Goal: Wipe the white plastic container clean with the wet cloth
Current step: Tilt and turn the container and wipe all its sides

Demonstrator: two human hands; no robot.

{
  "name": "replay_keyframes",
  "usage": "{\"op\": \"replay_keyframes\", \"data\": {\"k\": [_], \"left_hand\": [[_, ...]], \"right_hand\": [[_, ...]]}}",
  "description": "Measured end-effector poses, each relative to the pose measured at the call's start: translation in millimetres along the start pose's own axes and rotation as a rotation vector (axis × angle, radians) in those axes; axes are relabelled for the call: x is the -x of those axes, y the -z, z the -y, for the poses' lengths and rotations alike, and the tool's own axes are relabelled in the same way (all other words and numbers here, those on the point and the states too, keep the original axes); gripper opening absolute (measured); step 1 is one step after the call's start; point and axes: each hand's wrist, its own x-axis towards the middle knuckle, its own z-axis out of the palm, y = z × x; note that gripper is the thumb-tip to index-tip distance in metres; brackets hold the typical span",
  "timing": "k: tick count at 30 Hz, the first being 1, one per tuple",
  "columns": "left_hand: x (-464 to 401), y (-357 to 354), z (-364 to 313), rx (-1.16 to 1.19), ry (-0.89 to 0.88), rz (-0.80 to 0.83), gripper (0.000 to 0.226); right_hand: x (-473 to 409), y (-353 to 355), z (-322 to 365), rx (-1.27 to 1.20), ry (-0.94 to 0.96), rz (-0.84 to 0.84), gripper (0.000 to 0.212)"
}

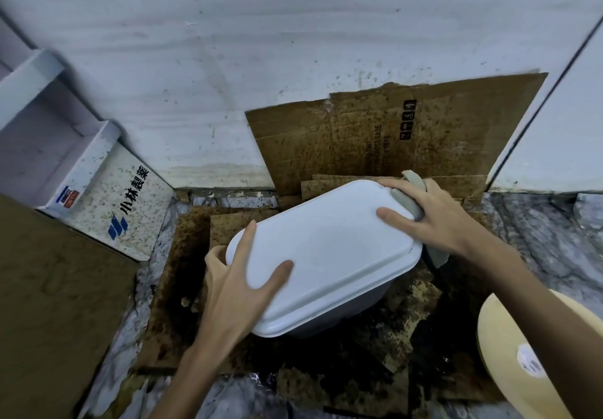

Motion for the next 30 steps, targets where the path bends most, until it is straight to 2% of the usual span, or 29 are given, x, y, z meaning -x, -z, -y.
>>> {"op": "replay_keyframes", "data": {"k": [3, 9, 17, 25, 30], "left_hand": [[3, -1, -1, 0.020, 0.010, 0.023, 0.102], [-4, 4, 1, 0.044, -0.003, 0.072, 0.107], [-27, 17, -6, 0.022, -0.074, 0.135, 0.097], [-80, 44, -34, -0.080, -0.199, 0.261, 0.094], [-98, 47, -32, -0.145, -0.221, 0.311, 0.096]], "right_hand": [[-1, 0, -3, -0.127, -0.033, 0.066, 0.063], [2, -2, -1, -0.213, -0.012, 0.016, 0.061], [20, -6, -1, -0.375, -0.030, -0.105, 0.051], [50, -15, 2, -0.443, -0.099, -0.348, 0.049], [55, -30, 6, -0.452, -0.131, -0.389, 0.048]]}}
